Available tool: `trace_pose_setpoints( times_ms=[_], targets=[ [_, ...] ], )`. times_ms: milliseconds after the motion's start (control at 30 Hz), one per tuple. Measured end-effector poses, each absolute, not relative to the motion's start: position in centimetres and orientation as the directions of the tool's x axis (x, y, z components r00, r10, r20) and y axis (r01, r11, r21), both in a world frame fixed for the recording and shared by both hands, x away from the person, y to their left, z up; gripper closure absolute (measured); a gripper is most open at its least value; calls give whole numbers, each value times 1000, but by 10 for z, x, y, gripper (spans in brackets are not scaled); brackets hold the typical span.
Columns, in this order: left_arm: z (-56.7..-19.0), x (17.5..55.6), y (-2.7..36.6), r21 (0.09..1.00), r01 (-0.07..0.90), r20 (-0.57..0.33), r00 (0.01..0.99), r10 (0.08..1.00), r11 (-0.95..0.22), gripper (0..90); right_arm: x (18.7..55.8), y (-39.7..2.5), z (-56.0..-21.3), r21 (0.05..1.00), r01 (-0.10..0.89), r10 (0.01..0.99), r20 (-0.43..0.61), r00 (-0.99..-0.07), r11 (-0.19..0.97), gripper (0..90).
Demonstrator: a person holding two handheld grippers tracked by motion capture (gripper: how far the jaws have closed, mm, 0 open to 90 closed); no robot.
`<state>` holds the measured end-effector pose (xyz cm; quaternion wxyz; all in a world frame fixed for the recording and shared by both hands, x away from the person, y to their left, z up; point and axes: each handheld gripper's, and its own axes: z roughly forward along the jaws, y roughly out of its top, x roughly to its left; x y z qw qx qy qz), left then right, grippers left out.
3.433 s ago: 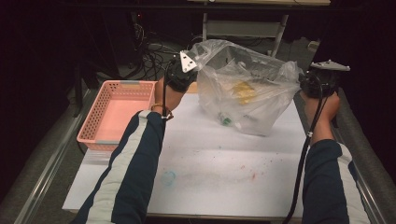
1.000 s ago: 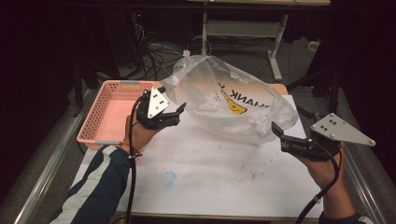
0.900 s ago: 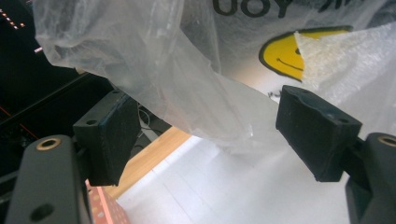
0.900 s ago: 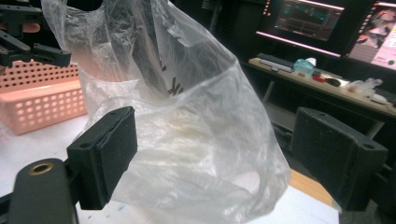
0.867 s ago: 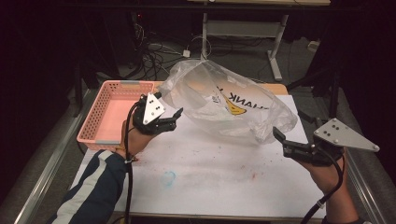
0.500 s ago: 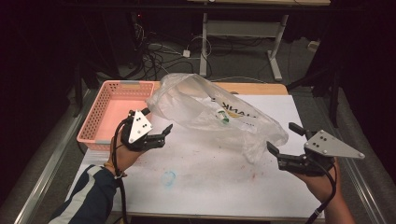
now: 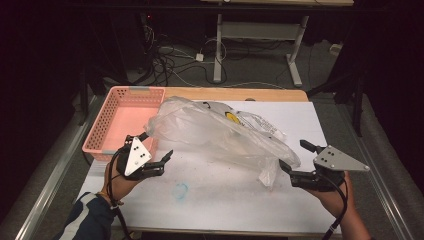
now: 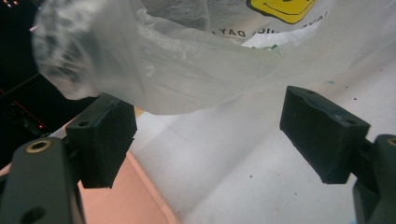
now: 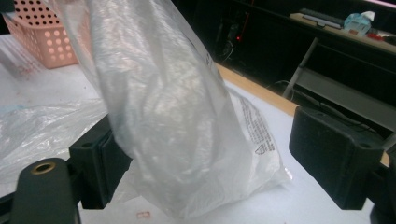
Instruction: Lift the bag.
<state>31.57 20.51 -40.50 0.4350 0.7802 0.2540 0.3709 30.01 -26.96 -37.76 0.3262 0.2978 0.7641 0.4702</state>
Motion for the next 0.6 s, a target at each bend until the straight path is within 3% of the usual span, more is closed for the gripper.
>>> trace_pose_setpoints(
  times_ms=[600],
  targets=[
    [-441, 288, 231, 837, 134, 364, 589, 722, -531, 183, 290, -268, -415, 882, 191, 741, -224, -633, 430, 163]
  ],
)
